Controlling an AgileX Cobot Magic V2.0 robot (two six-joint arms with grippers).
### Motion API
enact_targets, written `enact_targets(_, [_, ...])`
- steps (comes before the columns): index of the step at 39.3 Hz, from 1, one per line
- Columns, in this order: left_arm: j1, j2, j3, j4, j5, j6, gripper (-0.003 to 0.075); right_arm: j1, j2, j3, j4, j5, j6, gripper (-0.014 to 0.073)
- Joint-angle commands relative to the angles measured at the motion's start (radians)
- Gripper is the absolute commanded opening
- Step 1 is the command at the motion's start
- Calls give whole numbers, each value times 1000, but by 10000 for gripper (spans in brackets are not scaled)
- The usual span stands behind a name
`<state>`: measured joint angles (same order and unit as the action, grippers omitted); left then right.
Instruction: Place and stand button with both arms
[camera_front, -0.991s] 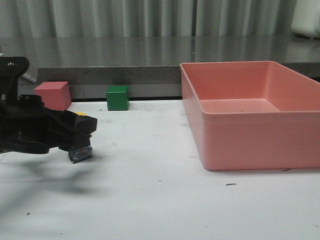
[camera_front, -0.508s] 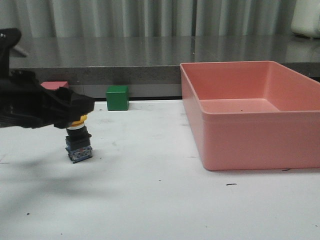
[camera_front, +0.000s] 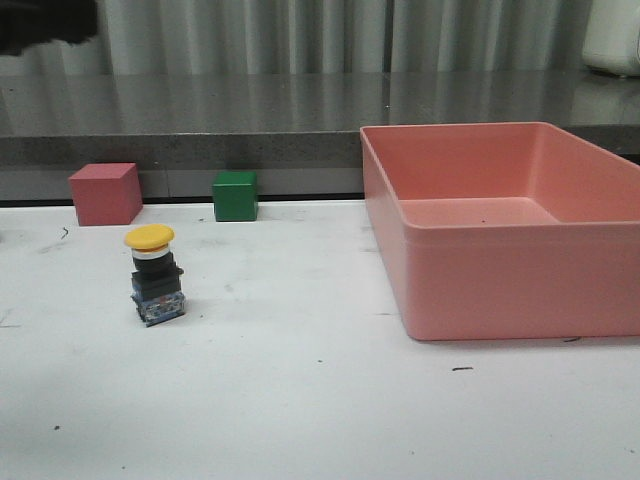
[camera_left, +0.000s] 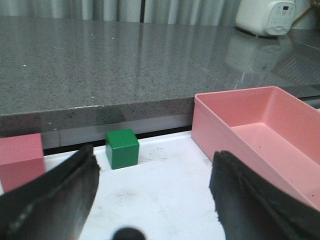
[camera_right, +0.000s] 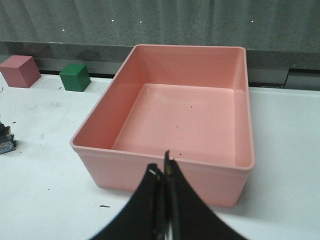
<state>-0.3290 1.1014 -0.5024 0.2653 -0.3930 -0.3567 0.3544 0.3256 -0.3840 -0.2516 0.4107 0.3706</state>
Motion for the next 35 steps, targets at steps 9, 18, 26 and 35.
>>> enact_targets(9, [-2, -493, -22, -8, 477, -16, 338, -6, 5, -28, -21, -79, -10, -70])
enact_targets(18, [-2, -765, -22, -8, 711, -16, -4, -6, 5, -28, -21, -79, -10, -70])
enact_targets(26, [-2, -806, -22, -8, 717, -16, -20, -6, 5, -28, -21, -79, -10, -70])
enact_targets(35, [-2, -806, -22, -8, 717, -16, -20, -6, 5, -28, -21, -79, -10, -70])
